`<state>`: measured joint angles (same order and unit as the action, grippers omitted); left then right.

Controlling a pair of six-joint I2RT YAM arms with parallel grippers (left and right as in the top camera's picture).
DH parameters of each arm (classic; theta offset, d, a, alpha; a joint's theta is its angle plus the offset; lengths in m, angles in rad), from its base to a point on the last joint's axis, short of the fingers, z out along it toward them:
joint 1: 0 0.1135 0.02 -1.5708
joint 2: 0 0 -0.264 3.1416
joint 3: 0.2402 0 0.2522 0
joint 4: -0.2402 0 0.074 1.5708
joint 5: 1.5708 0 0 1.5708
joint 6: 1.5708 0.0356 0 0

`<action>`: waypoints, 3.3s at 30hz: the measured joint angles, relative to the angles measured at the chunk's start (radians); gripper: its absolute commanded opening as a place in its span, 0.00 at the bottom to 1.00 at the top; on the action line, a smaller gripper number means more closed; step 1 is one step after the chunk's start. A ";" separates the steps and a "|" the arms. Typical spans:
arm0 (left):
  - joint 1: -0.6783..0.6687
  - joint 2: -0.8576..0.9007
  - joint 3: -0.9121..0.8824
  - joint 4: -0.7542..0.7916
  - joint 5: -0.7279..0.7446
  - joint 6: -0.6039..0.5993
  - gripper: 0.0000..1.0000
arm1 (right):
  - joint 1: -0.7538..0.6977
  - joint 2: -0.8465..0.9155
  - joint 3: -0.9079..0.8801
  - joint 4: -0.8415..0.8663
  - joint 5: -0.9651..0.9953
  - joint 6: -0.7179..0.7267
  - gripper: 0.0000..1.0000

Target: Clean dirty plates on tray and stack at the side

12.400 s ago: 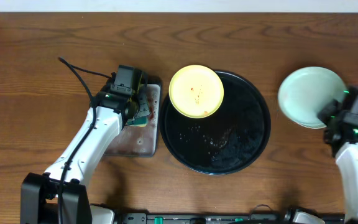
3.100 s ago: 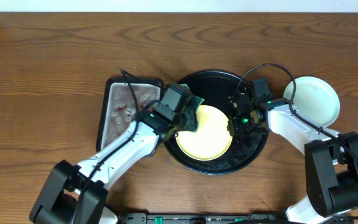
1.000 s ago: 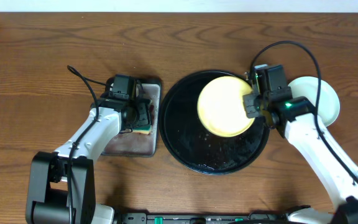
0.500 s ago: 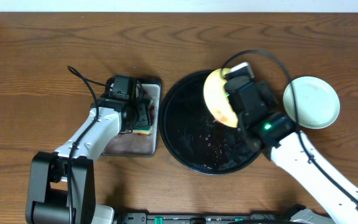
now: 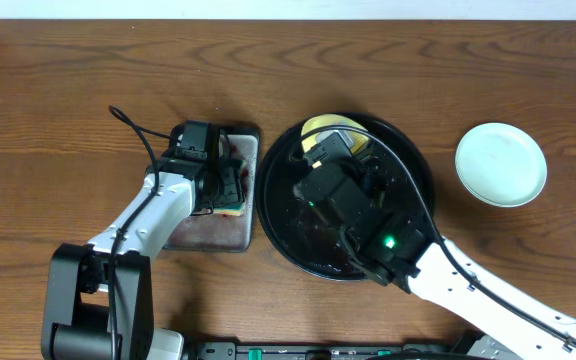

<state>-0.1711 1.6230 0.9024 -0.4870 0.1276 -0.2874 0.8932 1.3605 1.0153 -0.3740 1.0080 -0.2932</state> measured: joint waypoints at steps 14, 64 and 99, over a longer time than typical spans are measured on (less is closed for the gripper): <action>0.000 0.000 0.000 0.000 0.000 0.000 0.67 | -0.009 0.000 0.000 0.046 0.063 -0.008 0.01; 0.080 -0.191 -0.006 -0.126 0.000 -0.025 0.77 | -1.204 0.264 0.001 -0.192 -1.365 0.534 0.71; 0.118 -0.992 -0.277 -0.302 -0.030 -0.102 0.89 | -0.942 -0.562 -0.154 -0.419 -1.276 0.381 0.99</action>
<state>-0.0532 0.6312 0.6258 -0.7891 0.0978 -0.3893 -0.0490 0.7990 0.8616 -0.7933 -0.2684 0.0879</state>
